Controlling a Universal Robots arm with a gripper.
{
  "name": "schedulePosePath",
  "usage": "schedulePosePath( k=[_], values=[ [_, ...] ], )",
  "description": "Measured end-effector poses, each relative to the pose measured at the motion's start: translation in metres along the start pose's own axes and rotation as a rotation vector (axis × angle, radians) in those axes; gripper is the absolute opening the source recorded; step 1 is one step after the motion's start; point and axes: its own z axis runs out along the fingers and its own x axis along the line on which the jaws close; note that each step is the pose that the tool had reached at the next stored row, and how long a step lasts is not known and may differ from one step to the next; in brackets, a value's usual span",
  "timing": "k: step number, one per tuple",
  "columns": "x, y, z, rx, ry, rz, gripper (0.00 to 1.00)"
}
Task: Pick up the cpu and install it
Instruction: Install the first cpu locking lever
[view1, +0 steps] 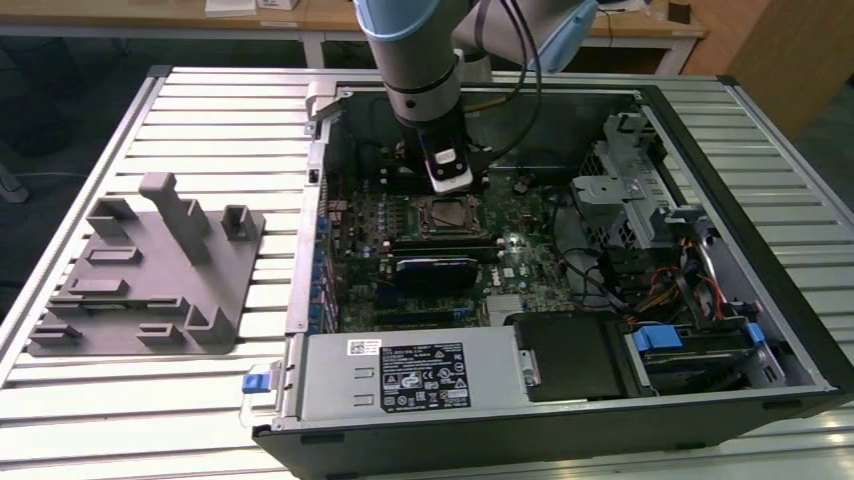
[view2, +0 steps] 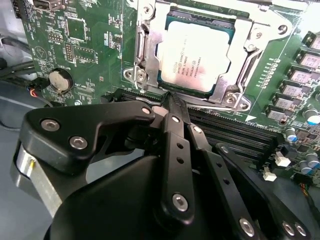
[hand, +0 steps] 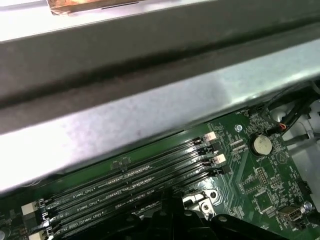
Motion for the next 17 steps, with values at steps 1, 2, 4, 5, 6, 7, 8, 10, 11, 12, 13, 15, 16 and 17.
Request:
schedulePosePath(
  k=[1, 2, 4, 5, 6, 7, 8, 10, 11, 12, 13, 15, 16, 17],
  values=[
    [0.0000, 0.0000, 0.0000, 0.0000, -0.0001, 0.000, 0.11],
    [0.0000, 0.0000, 0.0000, 0.0000, -0.0001, 0.000, 0.11],
    [0.0001, 0.0001, 0.0000, -0.0037, 0.0014, 0.001, 0.11],
    [0.0001, 0.0002, 0.0000, -0.0070, 0.0026, 0.002, 0.11],
    [0.0001, 0.0003, 0.0001, -0.0086, 0.0030, 0.003, 0.11],
    [0.0002, 0.0004, 0.0001, -0.0092, 0.0032, 0.003, 0.11],
    [0.0002, 0.0006, 0.0001, -0.0095, 0.0034, 0.003, 0.11],
    [0.0004, 0.0009, 0.0001, -0.0109, 0.0039, 0.003, 0.11],
    [0.0005, 0.0012, 0.0002, -0.0112, 0.0040, 0.003, 0.11],
    [0.0007, 0.0015, 0.0003, -0.0115, 0.0040, 0.004, 0.11],
    [0.0008, 0.0018, 0.0004, -0.0116, 0.0040, 0.004, 0.11],
    [0.0009, 0.0019, 0.0003, -0.0116, 0.0041, 0.003, 0.11],
    [0.0009, 0.0019, 0.0003, -0.0116, 0.0041, 0.003, 0.11],
    [0.0010, 0.0019, 0.0003, -0.0115, 0.0040, 0.003, 0.11]
  ],
)
